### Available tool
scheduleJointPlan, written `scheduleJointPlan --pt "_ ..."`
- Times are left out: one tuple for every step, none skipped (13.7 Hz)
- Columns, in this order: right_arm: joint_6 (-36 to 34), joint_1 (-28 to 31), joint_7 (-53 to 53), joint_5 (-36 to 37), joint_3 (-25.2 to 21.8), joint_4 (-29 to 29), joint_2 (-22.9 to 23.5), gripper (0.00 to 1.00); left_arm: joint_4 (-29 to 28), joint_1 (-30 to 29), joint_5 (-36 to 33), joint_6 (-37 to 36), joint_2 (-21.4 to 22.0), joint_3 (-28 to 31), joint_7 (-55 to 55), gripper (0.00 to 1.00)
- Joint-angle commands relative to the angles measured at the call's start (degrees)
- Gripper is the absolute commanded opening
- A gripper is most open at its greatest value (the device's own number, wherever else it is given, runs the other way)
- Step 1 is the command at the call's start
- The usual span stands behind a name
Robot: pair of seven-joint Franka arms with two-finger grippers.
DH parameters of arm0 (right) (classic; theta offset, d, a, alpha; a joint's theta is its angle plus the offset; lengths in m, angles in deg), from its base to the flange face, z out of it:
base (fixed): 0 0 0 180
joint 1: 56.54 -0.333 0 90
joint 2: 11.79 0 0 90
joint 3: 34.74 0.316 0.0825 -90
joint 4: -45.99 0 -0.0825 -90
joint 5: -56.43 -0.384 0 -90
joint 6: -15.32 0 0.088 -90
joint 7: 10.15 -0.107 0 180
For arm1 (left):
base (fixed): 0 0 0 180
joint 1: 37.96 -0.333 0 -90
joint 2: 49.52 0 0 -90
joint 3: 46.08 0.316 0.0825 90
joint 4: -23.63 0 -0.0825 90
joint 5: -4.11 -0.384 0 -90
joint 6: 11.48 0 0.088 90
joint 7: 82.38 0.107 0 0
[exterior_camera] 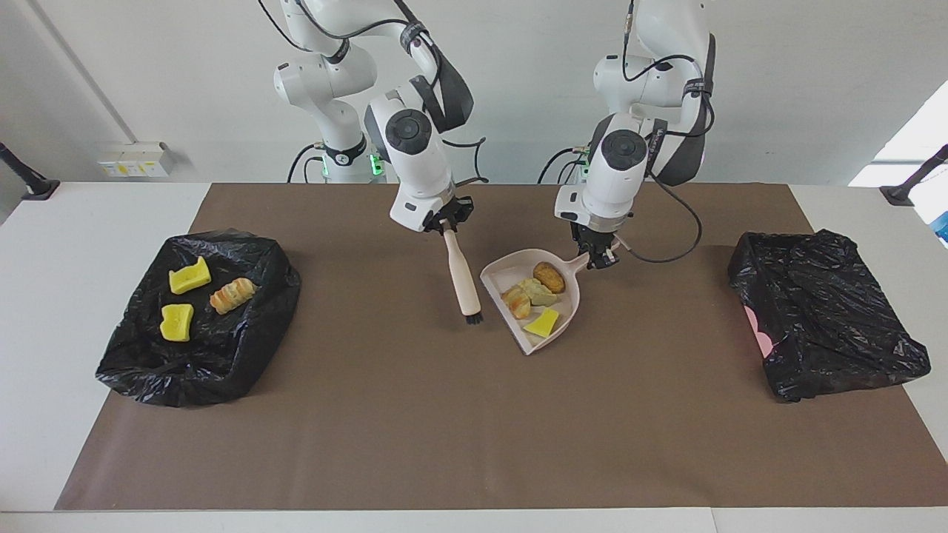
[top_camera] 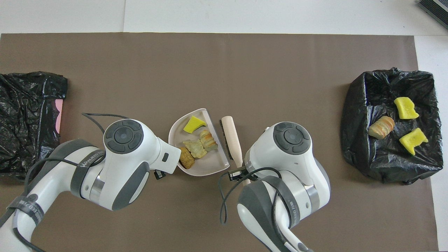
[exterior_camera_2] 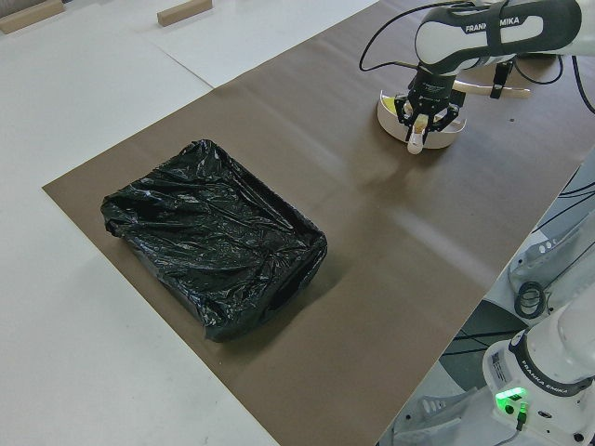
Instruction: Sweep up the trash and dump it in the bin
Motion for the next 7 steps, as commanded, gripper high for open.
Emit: scheduleJointPlan --pt "-2.5 0.1 -1.1 3.5 0.5 0.0 -2.1 0.00 1.6 -4.2 0.0 -1.4 2.3 -0.1 -0.3 0.00" --pt "-2.2 -0.5 -3.1 4.5 0.7 0.7 -2.9 0.00 2.6 -4.8 0.1 -2.5 3.0 0.1 -0.2 0.00" --pt "-2.0 -1.7 -5.6 4.7 1.0 1.5 -3.7 0.00 4.0 -6.9 0.1 -4.0 3.1 0.1 -0.2 0.00" --pt "-2.0 -3.9 -9.0 4.7 1.0 2.1 -3.8 0.00 6.0 -8.6 0.1 -6.5 3.4 0.1 -0.2 0.00" --pt "-1.4 -6.6 -14.3 4.7 1.0 2.4 -3.3 0.00 8.7 -10.4 0.1 -10.2 3.4 0.1 -0.1 0.00" --pt "-0.1 -9.8 -19.9 4.7 1.0 2.7 -2.6 0.00 11.2 -13.2 0.1 -13.6 3.3 0.1 0.0 0.00" --pt "1.2 -12.5 -23.8 4.6 1.0 3.5 -2.3 0.00 13.4 -15.6 0.2 -16.3 3.3 0.1 0.3 0.00"
